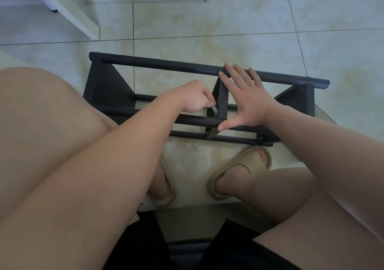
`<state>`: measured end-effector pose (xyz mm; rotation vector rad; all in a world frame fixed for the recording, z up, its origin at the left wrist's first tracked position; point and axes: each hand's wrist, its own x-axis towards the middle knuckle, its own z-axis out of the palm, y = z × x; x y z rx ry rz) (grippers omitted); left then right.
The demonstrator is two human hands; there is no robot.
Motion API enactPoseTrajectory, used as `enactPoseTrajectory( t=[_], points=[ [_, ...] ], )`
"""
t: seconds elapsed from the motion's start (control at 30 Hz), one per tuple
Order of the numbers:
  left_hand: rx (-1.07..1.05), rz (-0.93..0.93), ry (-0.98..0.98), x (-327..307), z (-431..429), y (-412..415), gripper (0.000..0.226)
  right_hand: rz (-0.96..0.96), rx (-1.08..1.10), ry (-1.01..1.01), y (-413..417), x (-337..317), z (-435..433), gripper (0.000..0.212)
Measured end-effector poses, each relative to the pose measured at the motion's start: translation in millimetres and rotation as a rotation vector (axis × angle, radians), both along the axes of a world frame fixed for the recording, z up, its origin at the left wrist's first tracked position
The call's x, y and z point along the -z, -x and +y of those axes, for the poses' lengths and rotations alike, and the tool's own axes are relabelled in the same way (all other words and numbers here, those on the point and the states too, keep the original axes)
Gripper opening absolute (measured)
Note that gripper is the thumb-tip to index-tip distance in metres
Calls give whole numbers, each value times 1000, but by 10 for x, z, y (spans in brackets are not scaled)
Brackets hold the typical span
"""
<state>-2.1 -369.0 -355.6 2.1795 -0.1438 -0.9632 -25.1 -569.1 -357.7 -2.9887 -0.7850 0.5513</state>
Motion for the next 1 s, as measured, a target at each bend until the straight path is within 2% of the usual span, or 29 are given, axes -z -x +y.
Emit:
enactPoseTrajectory(
  t=[0.17,0.33,0.43,0.53,1.0],
  points=[
    [-326,203,131,100,-90,77,7,-1,-6,14,-9,9,4,147],
    [-499,156,155,101,-115,91,3,0,0,2,-5,6,-1,147],
    [-541,99,165,71,-144,113,12,-4,-2,2,-6,11,1,147],
    [-569,89,162,48,-172,122,10,0,-1,2,-4,13,0,148],
    [-556,171,182,-9,-140,128,10,-10,-3,-4,-7,25,-7,148]
  ],
)
